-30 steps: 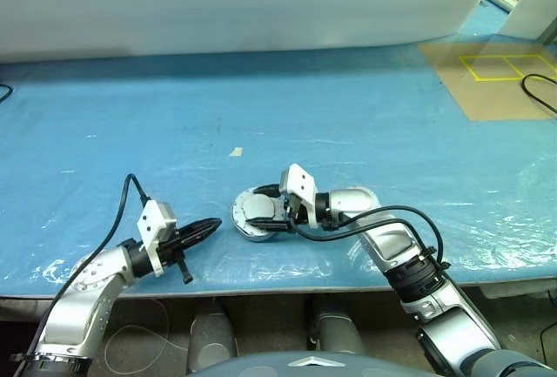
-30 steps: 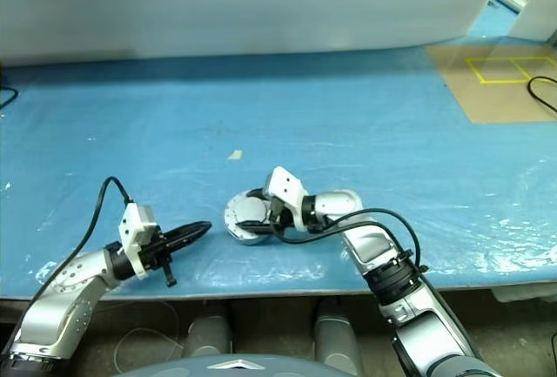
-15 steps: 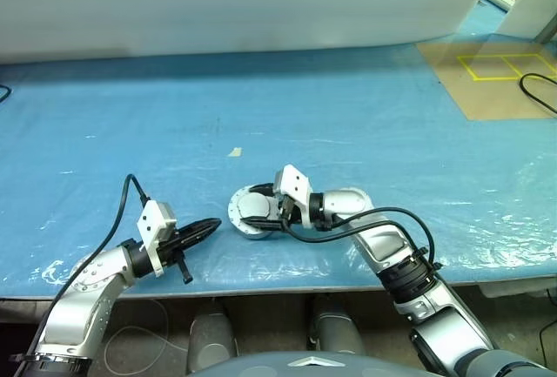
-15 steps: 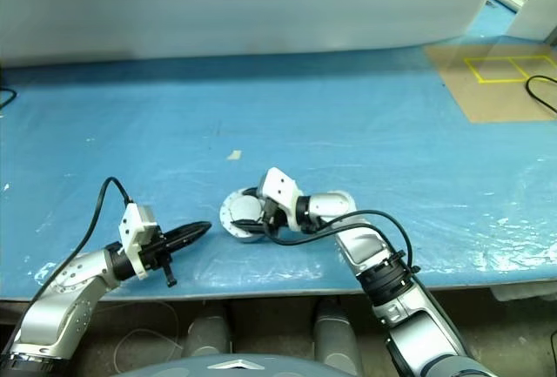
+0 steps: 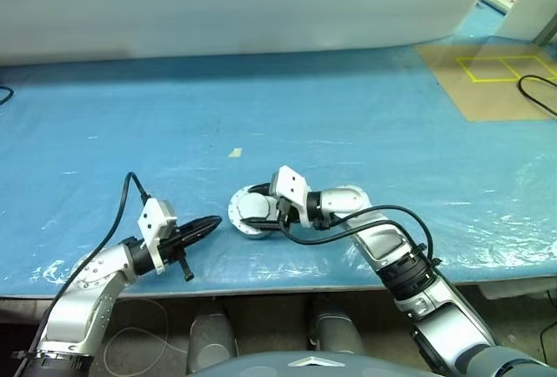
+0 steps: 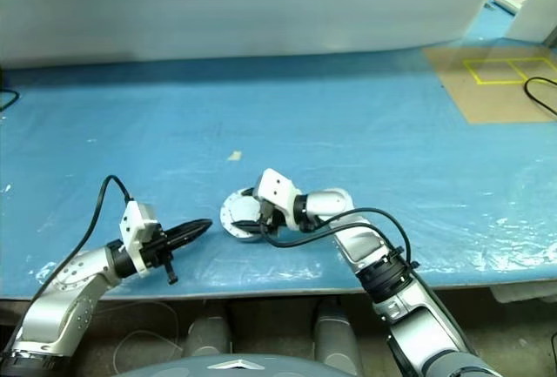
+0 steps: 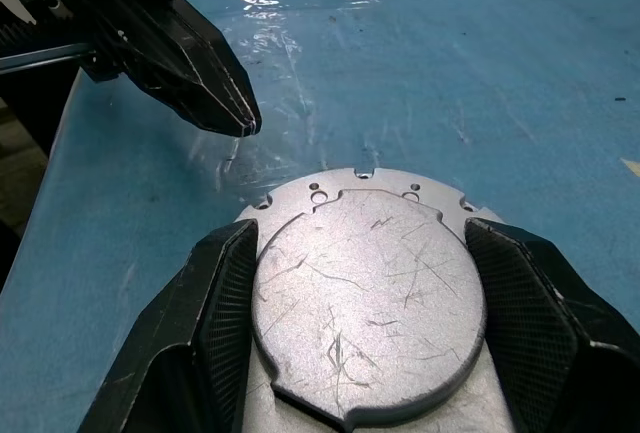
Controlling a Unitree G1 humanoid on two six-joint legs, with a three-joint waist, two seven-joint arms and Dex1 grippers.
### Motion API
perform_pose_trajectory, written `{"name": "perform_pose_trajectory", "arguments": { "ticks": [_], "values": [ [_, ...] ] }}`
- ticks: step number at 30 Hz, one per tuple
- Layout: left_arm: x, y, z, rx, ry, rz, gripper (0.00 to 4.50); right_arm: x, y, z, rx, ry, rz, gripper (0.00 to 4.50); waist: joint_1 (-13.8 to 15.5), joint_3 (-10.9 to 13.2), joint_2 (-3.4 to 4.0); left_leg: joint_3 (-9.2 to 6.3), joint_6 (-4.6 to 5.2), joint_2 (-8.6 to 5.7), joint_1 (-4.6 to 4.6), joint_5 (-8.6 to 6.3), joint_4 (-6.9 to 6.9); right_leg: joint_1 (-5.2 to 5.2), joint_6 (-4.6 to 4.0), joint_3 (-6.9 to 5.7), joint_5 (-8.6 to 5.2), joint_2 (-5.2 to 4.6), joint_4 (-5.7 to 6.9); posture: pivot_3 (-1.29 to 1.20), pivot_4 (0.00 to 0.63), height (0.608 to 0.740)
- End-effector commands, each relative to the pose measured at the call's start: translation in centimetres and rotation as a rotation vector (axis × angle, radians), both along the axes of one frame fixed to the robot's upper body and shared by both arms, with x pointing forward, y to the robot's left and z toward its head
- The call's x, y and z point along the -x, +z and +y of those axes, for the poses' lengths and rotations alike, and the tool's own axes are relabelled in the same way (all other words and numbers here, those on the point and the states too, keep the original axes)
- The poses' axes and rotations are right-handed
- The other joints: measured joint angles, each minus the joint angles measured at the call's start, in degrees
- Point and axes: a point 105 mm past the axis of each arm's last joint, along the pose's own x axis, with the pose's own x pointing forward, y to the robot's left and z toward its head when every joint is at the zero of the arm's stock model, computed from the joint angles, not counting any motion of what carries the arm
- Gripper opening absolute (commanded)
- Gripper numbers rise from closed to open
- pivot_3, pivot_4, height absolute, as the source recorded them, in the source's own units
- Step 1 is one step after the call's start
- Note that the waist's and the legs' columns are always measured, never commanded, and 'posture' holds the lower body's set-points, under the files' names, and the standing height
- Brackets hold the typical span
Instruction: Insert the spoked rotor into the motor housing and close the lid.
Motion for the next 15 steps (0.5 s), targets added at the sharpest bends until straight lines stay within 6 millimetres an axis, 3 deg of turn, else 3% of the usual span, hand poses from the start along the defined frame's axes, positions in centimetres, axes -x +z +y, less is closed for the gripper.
{"name": "perform_pose_trajectory", "arguments": {
  "ticks": [1,9,12,15],
  "values": [
    [-0.5,1.4,-0.6,0.027,-0.012,-0.04,0.0,0.2,-3.0,-1.6,0.117,-0.046,0.097,2.94,0.1,-0.03,0.01,0.0,0.0,0.0,0.0,0.0,0.0,0.0,0.0,0.0,0.0,-0.01,0.0,0.0,0.15,0.74],
    [-2.9,1.9,-1.6,0.021,-0.007,-0.025,0.0,0.5,-2.7,-1.6,0.107,-0.047,0.092,2.94,0.14,-0.1,-0.01,0.01,-0.09,-0.03,-0.04,0.05,0.0,0.02,-0.01,0.0,0.0,-0.01,-0.08,0.0,0.15,0.74],
    [-3.3,1.2,-2.0,-0.015,-0.031,0.003,0.0,0.4,-2.6,-1.6,0.102,-0.051,0.084,2.94,0.08,-0.11,-0.01,0.02,-0.13,-0.04,-0.05,0.07,0.0,0.01,-0.01,0.01,0.0,-0.02,-0.1,0.0,0.15,0.74],
    [-3.0,-0.9,-2.0,-0.117,-0.068,0.07,0.0,0.3,-2.4,-1.7,0.1,-0.066,0.072,2.94,0.09,-0.11,-0.01,0.02,-0.14,-0.04,-0.06,0.08,-0.02,0.01,0.0,0.0,0.0,-0.02,-0.11,0.0,0.15,0.74]
  ]
}}
